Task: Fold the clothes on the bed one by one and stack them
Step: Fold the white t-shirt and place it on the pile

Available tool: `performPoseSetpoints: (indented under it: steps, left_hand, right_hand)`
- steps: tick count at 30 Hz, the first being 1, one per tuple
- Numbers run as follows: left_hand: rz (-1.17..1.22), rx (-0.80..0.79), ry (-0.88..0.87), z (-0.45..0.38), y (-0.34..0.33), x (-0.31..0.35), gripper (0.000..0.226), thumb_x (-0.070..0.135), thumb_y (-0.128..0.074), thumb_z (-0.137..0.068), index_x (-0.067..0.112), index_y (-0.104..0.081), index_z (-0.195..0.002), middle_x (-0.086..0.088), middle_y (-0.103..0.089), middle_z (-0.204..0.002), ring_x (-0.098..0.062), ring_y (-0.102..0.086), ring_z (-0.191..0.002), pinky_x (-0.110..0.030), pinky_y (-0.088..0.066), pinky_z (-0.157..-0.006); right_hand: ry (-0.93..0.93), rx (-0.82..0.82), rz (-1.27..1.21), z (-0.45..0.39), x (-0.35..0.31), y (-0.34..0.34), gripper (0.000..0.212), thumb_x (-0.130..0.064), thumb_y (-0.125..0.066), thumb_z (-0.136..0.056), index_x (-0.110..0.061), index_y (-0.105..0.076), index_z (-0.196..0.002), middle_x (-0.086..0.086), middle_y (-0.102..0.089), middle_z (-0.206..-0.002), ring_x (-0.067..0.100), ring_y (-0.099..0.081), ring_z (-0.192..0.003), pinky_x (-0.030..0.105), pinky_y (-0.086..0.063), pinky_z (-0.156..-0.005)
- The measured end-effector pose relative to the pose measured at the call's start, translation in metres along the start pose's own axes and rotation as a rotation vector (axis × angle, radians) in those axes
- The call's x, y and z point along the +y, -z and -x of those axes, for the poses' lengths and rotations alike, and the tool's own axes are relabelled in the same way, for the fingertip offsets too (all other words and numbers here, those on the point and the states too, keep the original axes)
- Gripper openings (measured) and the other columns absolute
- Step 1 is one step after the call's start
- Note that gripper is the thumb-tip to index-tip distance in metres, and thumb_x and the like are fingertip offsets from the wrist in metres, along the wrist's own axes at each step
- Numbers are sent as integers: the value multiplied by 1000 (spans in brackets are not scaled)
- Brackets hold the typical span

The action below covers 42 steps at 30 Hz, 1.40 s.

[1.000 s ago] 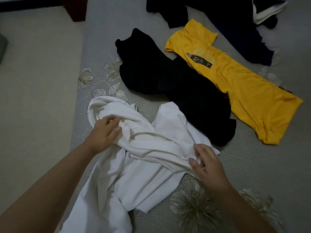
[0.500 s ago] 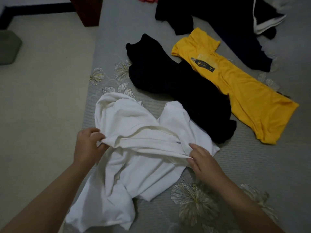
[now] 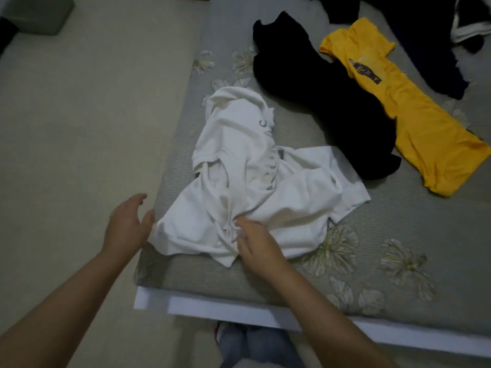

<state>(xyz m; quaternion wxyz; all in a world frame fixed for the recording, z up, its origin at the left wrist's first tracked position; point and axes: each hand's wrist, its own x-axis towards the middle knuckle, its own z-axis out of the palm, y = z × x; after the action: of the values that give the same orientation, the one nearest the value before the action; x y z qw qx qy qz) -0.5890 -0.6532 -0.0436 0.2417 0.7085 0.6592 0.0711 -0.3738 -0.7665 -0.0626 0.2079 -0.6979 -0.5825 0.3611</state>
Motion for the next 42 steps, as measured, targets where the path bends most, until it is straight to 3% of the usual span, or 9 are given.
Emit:
performPoseSetpoints:
  steps: [5,13,19,23,26,29,32,37,42]
  left_hand:
    - [372,-31,99,50,-38,50,40,18,-58,-88,5,-49,-125,-10,-59,-93,-24,-56,-82,-32,-43,-75]
    - [728,69,435,71,-122,129,81,14,-72,-76,2,-24,-140,-14,-39,-138,-27,-38,-126,-33,-32,-104]
    - [522,349,614,73,-143,149,26,11,-64,-82,-5,-58,-102,-20,-50,-104,-32,-47,-100,-26,-32,-80]
    - [784,402,598,76,-125,129,13,9,-49,-92,4,-53,-104,-7,-55,-100,-18,-50,-93,-18,-35,-66]
    - [932,404,748,78,-103,102,26,7,-45,-94,6,-43,-120,-3,-48,-110,-13,-45,-102,-14,-35,-66]
    - [825,398,831,88,-92,70,45,6,-43,-94,5,-28,-137,-9,-44,-129,-20,-43,-118,-16,-31,-82]
    - [643,415,953,100,-88,45,48,6,-48,-92,4,-31,-138,-20,-48,-130,-35,-46,-118,-31,-35,-90]
    - [405,668,1098,106,-102,63,29,16,-67,-81,-4,-51,-97,-24,-54,-91,-39,-53,-91,-35,-36,-73]
    - [970,530,1465,93,-124,77,51,42,-57,-85,-7,-53,-98,-20,-60,-99,-34,-59,-97,-36,-46,-80]
  right_hand:
    - [60,278,126,13,14,66,33,-14,-42,-84,8,-64,-96,21,-67,-90,31,-64,-80,18,-39,-72]
    - [271,73,450,-95,32,133,29,-8,-47,-87,4,-61,-109,21,-64,-104,36,-56,-99,34,-36,-84]
    - [530,-147,618,-174,19,132,28,-9,-47,-90,3,-58,-114,23,-63,-104,36,-53,-102,33,-35,-82]
    - [685,-258,700,-210,-3,111,40,-22,-36,-88,6,-63,-100,25,-64,-93,38,-55,-96,35,-37,-80]
    - [831,-343,716,-238,-24,83,62,-36,-24,-83,4,-57,-116,24,-59,-119,40,-50,-116,43,-38,-96]
    - [662,-583,771,-248,-39,52,50,-30,-28,-95,-2,-39,-135,20,-42,-138,33,-40,-127,36,-29,-104]
    - [548,-822,965,-234,-26,23,40,-28,-31,-98,-1,-41,-126,24,-48,-126,34,-49,-114,35,-37,-92]
    - [836,-622,789,-227,-43,8,80,-53,-18,-57,2,-65,-92,17,-53,-86,36,-53,-96,34,-37,-74]
    - [802,-791,891,-252,-39,-24,88,-57,-23,-62,-8,-40,-133,15,-33,-141,33,-22,-135,44,-17,-111]
